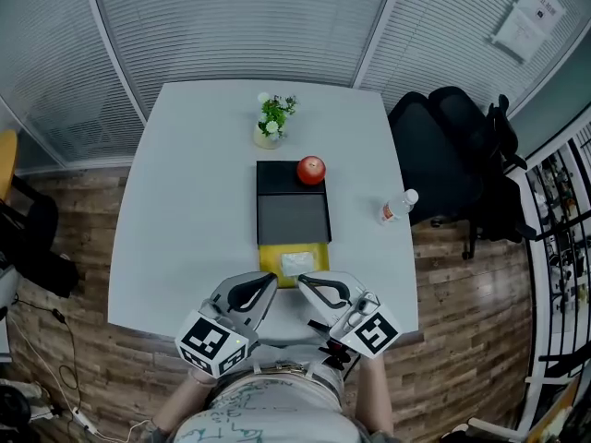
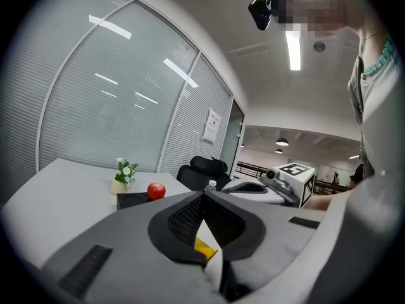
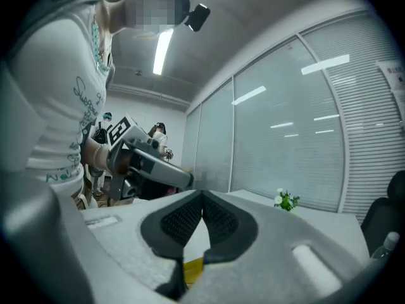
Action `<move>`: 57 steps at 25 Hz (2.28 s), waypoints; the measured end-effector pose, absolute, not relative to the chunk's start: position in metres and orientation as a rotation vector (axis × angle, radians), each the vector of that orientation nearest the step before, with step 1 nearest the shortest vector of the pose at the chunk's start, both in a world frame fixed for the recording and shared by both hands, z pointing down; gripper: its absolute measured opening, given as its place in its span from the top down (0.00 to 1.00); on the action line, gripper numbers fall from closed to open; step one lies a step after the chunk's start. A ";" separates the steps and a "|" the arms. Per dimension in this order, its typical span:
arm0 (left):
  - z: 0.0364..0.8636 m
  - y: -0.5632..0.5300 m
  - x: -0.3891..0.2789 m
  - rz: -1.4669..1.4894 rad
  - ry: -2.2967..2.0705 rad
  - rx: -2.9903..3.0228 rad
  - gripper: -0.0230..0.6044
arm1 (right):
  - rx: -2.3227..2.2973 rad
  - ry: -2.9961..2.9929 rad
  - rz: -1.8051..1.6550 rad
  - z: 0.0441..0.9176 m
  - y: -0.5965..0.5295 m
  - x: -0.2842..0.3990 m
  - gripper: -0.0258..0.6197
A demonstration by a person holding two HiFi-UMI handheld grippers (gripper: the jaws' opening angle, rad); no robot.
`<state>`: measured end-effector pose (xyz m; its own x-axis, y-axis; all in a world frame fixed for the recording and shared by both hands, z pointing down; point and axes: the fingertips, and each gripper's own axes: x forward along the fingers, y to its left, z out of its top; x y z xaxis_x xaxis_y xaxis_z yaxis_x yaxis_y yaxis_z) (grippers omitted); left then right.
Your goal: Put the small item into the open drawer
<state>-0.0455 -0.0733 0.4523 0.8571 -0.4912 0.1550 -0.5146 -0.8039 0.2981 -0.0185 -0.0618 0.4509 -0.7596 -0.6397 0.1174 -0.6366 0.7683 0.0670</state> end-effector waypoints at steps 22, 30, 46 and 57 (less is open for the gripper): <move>0.414 -0.079 0.006 -0.005 -0.896 2.755 0.97 | 0.995 -2.901 -0.249 0.389 -0.050 0.021 0.96; 0.410 -0.085 0.005 -0.008 -0.971 2.746 0.97 | 0.977 -2.952 -0.224 0.383 -0.061 0.024 0.96; 0.423 -0.085 0.012 0.034 -0.979 2.714 0.97 | 0.845 -2.854 -0.186 0.414 -0.062 0.019 0.96; 0.434 -0.088 0.017 0.042 -0.957 2.704 0.97 | 0.836 -2.831 -0.193 0.418 -0.070 0.023 0.96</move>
<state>0.0170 -0.0877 0.4344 0.7811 -0.6133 0.1170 -0.6212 -0.7445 0.2445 0.0235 -0.0696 0.4181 -0.8247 -0.5485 0.1383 -0.5247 0.8331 0.1752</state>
